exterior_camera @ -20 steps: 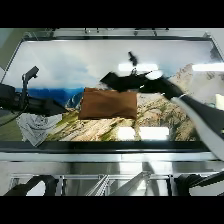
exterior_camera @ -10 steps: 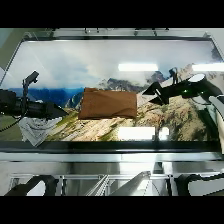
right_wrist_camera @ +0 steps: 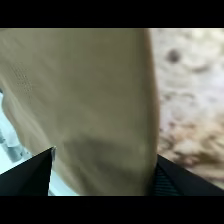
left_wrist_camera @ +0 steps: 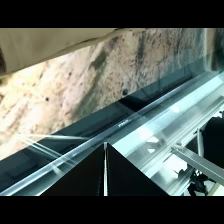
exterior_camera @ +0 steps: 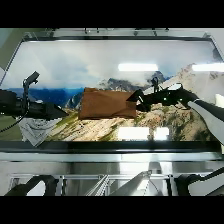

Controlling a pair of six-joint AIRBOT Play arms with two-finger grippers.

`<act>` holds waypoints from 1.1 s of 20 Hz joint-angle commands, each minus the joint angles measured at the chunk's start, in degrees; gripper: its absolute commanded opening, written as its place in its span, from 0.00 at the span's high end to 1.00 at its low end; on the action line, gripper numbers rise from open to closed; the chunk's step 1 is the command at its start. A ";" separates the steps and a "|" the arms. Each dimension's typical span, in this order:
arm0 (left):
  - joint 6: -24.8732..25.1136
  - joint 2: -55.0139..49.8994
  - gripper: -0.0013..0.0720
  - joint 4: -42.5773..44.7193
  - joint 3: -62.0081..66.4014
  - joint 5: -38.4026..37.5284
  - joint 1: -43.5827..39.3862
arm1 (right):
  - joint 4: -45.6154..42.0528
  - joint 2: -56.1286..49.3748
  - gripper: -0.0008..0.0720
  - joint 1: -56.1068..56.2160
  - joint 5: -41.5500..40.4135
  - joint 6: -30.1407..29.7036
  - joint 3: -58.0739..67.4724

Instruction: Fold the shirts.

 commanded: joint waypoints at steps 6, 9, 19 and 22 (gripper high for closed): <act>0.07 0.04 0.96 0.00 -0.02 2.40 0.07 | 16.22 4.90 0.97 -3.06 -0.28 -8.57 0.35; 0.15 -0.02 0.96 0.02 -0.02 1.36 0.07 | 15.52 15.19 0.97 -14.05 0.76 -6.12 0.35; 1.60 -0.02 0.96 0.04 -0.07 -0.79 0.00 | -45.75 48.43 0.97 -69.46 21.42 15.80 -0.90; 1.60 -0.02 0.96 0.11 -0.07 -0.59 -0.46 | -59.71 46.73 0.97 -73.72 21.29 18.62 -5.84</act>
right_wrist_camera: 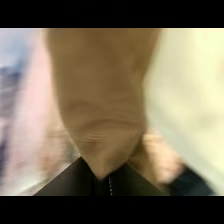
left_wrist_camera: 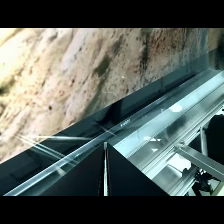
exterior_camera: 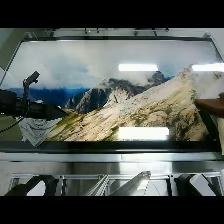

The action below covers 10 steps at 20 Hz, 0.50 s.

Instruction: Fold the shirts.

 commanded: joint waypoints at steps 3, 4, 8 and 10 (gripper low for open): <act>0.20 -0.02 0.96 0.09 -0.02 0.22 -3.30 | -24.00 -2.03 0.97 -7.45 2.64 4.15 -6.82; 0.20 -0.02 0.96 0.11 -0.02 0.04 -4.96 | -24.02 -2.73 0.97 -7.45 2.60 4.15 -7.04; 0.17 -0.02 0.96 0.02 0.04 -2.71 -10.60 | -19.65 -3.80 0.01 -7.41 3.52 4.15 -7.02; 0.17 -0.02 0.96 0.02 0.04 -3.74 -12.15 | -16.90 -3.67 0.03 -7.41 4.33 4.15 -6.93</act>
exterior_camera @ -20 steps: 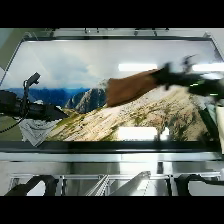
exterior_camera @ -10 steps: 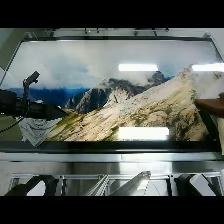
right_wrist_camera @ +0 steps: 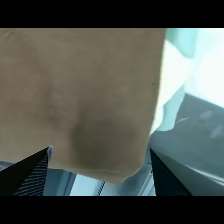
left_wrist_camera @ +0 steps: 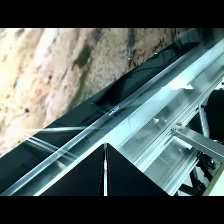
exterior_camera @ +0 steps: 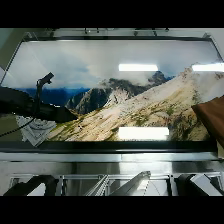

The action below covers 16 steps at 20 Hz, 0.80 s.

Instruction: Fold the shirts.

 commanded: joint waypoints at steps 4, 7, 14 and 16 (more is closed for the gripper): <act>-0.11 0.02 0.96 -0.09 0.04 -1.79 -2.03 | 11.82 -0.11 0.03 -0.24 8.00 0.22 0.24; -0.11 0.09 0.96 -0.22 1.33 -0.28 -0.33 | 26.75 1.25 0.04 1.92 14.12 -2.84 0.20; -0.13 9.70 0.96 -2.43 5.20 0.85 -2.51 | 55.30 11.52 0.97 22.95 8.00 -24.26 -0.33; -0.13 12.41 0.96 -2.10 5.16 -0.79 -4.13 | 53.64 16.46 0.97 30.77 4.20 -29.24 -2.82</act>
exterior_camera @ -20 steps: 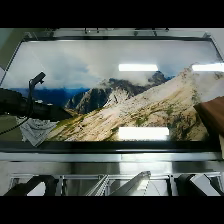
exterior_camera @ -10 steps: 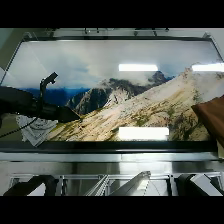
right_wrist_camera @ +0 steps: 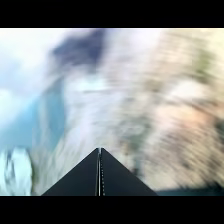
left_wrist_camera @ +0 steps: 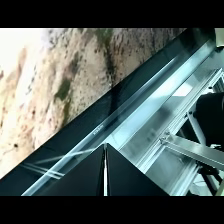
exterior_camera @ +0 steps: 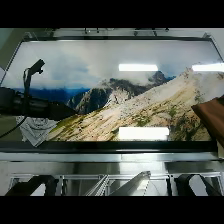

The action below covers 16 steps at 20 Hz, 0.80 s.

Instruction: Fold the shirts.

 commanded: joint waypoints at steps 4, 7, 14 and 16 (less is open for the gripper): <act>0.00 6.21 0.96 1.16 0.57 -4.48 -5.75 | 5.95 16.76 0.97 24.06 -17.64 -13.60 -13.64; -0.83 6.49 0.96 1.18 0.57 -6.01 -8.81 | 5.77 18.53 0.97 27.10 -20.50 -13.62 -15.63; -0.83 6.49 0.96 1.16 0.57 -6.01 -10.10 | 6.51 17.75 0.96 27.02 -18.73 -13.46 -15.65; -0.81 6.49 0.96 1.18 0.57 -6.05 -10.10 | 6.51 17.75 0.96 27.02 -18.73 -13.46 -15.65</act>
